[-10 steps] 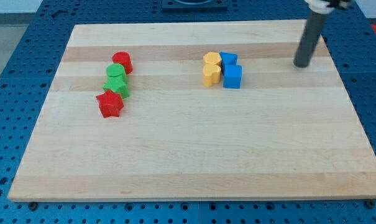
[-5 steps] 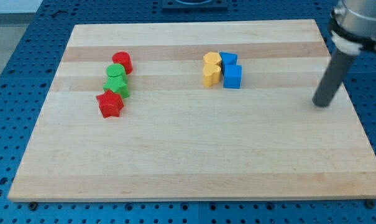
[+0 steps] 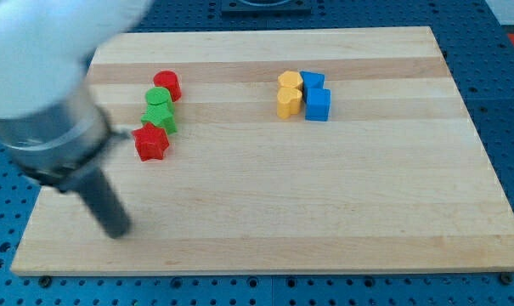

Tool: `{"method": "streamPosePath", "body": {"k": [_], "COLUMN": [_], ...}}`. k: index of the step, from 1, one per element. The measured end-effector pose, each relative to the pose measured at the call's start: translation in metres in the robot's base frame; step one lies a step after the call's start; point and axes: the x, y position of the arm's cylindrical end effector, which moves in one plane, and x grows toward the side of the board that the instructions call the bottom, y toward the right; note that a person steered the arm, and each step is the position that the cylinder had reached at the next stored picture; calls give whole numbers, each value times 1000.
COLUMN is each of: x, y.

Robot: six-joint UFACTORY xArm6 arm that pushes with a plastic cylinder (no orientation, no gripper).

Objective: Nudge the green star slightly to the right

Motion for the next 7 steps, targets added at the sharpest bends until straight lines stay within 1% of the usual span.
{"method": "streamPosePath", "body": {"k": [1,2,3,4,5,6,7], "x": [-39,-104,-154,-156,-143,-136,-136], "y": [-68,-79,-42,13,55,63,26]}}
